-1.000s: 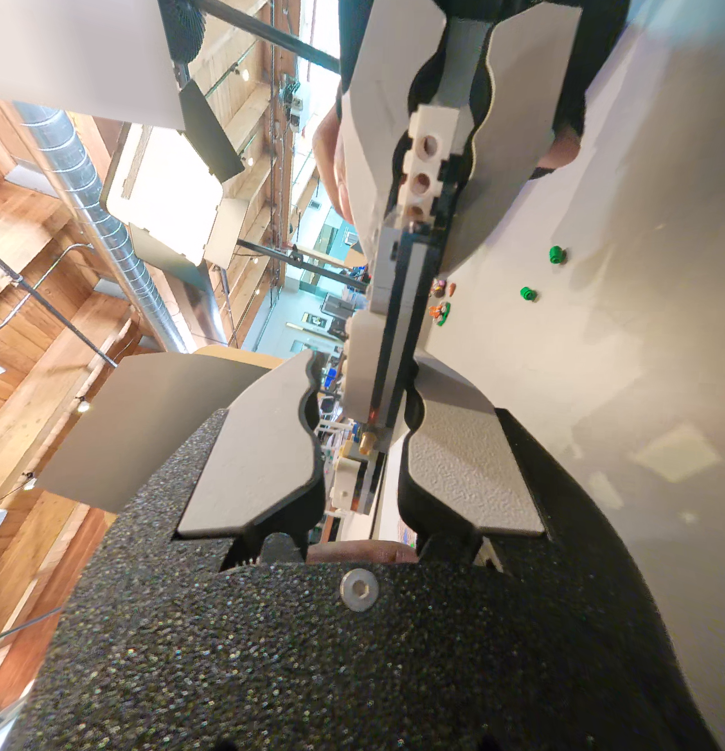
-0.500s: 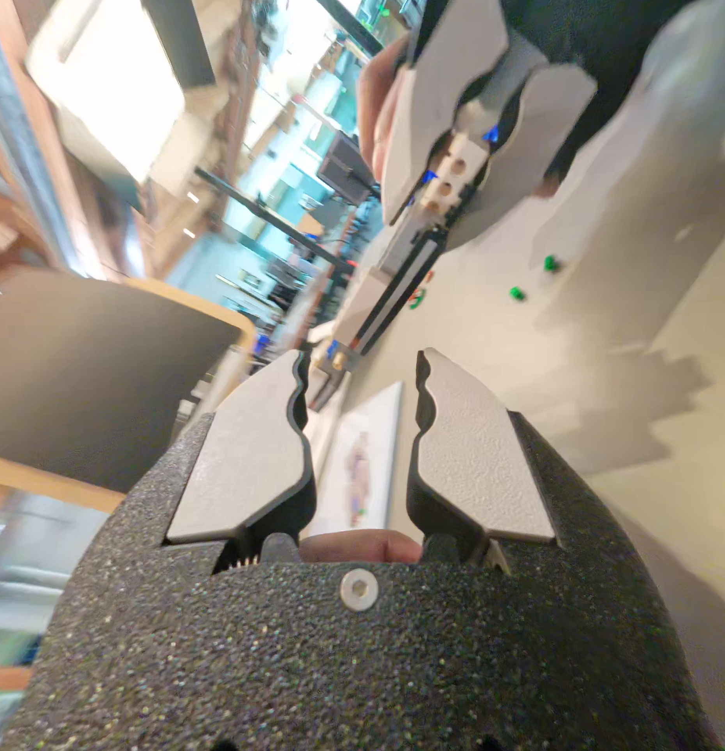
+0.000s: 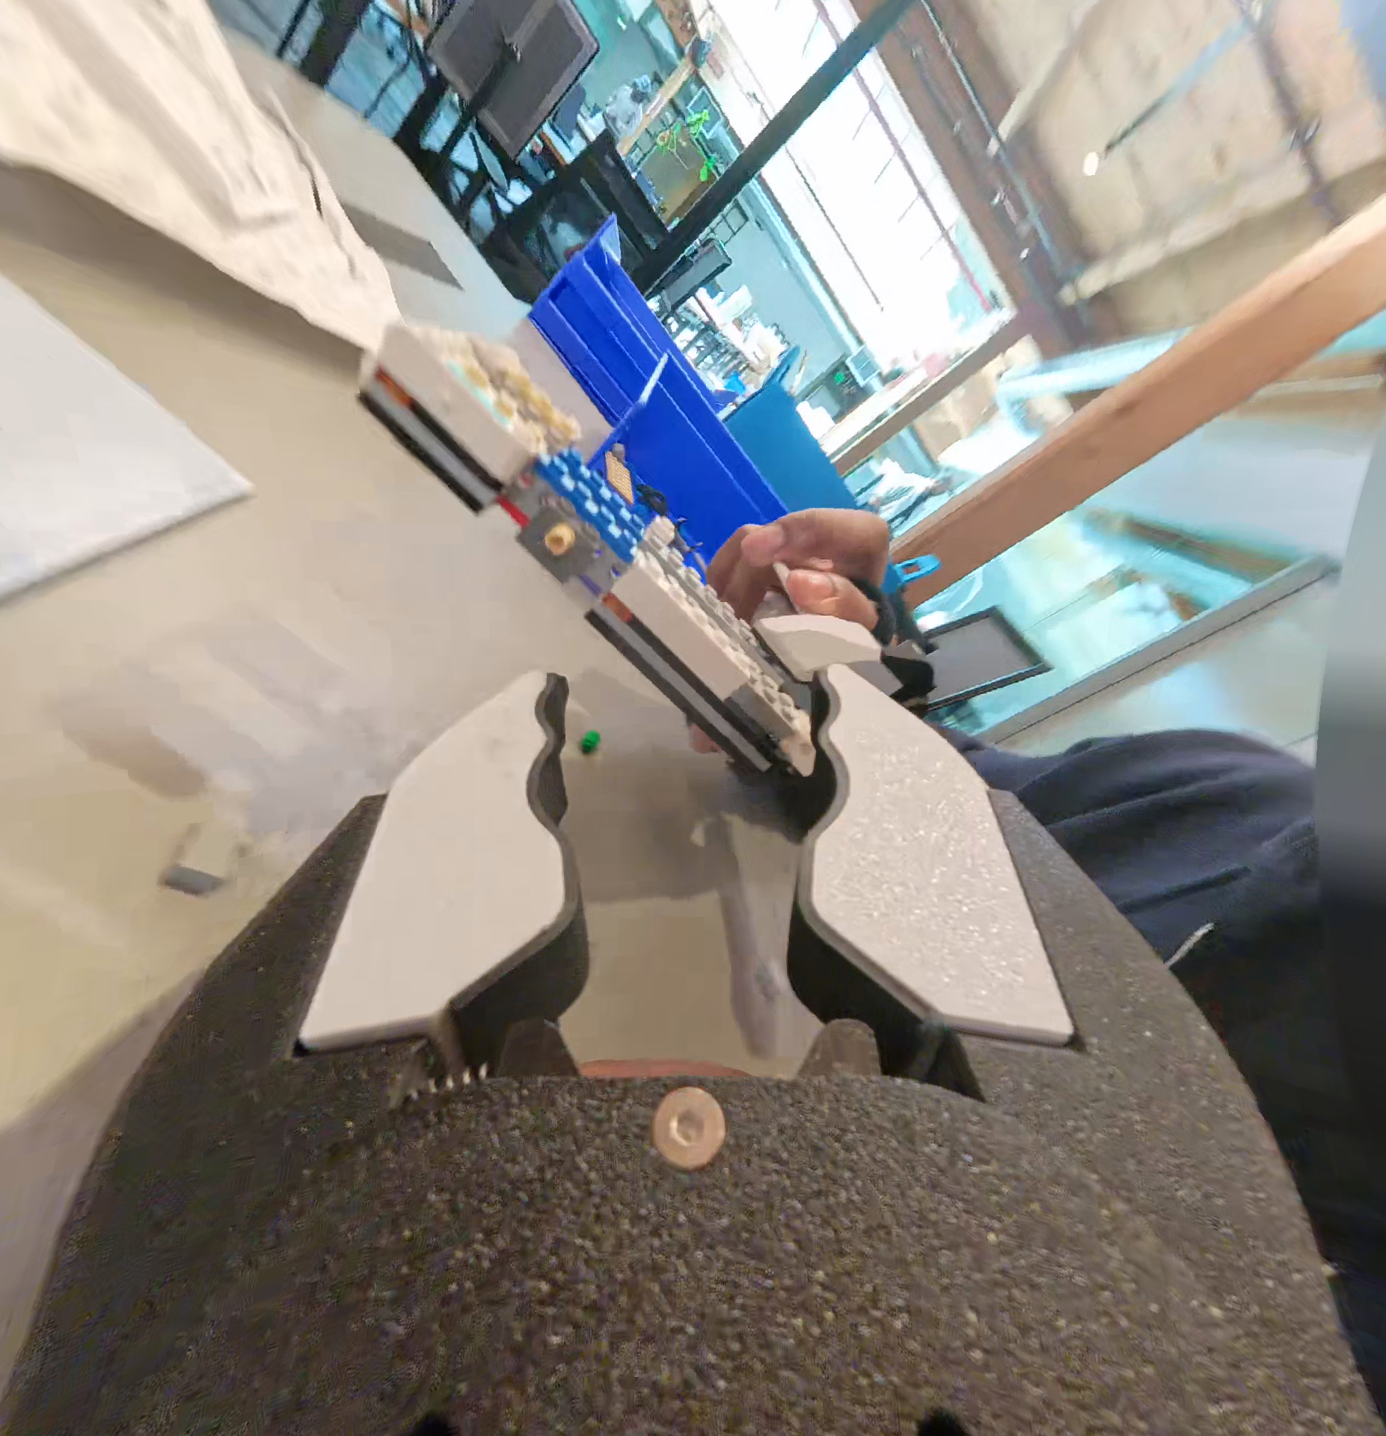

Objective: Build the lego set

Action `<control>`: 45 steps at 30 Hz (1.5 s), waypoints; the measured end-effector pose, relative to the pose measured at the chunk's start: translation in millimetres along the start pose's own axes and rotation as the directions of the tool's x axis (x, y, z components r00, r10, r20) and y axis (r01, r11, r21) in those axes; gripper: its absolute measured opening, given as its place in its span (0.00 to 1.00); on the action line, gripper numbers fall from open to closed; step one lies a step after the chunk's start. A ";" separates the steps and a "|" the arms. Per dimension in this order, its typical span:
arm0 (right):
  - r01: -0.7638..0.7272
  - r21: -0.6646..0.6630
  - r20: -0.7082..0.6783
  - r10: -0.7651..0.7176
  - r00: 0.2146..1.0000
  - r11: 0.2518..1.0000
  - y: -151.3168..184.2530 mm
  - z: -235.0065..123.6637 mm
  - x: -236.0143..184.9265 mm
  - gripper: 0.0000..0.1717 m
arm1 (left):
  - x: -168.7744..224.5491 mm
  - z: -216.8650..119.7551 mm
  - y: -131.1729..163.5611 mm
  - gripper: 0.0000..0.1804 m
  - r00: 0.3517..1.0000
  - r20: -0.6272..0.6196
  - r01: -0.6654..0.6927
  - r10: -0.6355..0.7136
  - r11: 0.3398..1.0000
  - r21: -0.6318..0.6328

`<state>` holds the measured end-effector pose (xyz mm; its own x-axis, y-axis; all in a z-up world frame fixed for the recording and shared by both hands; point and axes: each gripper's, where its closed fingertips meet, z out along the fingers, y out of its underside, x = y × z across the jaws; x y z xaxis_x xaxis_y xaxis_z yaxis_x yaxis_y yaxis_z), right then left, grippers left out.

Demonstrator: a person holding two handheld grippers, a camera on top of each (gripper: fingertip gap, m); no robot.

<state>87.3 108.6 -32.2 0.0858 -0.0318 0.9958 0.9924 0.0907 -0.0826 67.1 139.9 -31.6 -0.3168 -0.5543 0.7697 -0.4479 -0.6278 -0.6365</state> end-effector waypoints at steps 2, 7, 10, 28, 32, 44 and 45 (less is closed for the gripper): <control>0.030 -0.009 0.002 -0.030 1.000 1.000 0.7 1.4 -2.6 0.12 | 0.4 6.0 5.8 0.33 0.995 -0.019 0.094 -0.094 0.996 -0.003; 0.092 -0.015 0.011 -0.092 0.996 0.996 -1.5 4.6 -11.0 0.12 | 2.2 19.5 20.8 0.29 0.968 -0.068 0.240 -0.243 0.970 -0.037; 0.102 -0.012 0.011 -0.101 0.995 0.995 -3.5 6.0 -14.0 0.12 | -0.6 24.4 27.4 0.27 0.953 -0.077 0.291 -0.294 0.956 -0.047; 0.063 -0.133 0.101 -0.050 0.994 0.989 18.9 10.9 -24.9 0.27 | -23.4 29.8 36.1 0.14 0.943 -0.084 0.326 -0.323 0.945 0.019; 0.056 -0.297 0.159 -0.008 0.987 0.953 42.6 -2.2 -20.8 0.28 | -35.4 24.8 32.1 0.13 0.953 -0.046 0.303 -0.301 0.950 0.071; -0.348 -0.551 0.343 0.586 0.734 0.759 15.3 -131.2 -57.9 0.19 | -21.5 28.0 42.1 0.13 0.968 -0.069 0.246 -0.243 0.968 0.039; -0.384 -0.561 0.364 0.636 0.681 0.733 5.2 -139.1 -66.3 0.19 | -20.9 27.9 42.8 0.13 0.966 -0.071 0.252 -0.249 0.967 0.038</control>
<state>99.0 -27.3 -104.1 0.6573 0.3980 0.6400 0.7438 -0.4797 -0.4655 77.9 109.4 -76.4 -0.2539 -0.3405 0.9053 -0.4812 -0.7675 -0.4236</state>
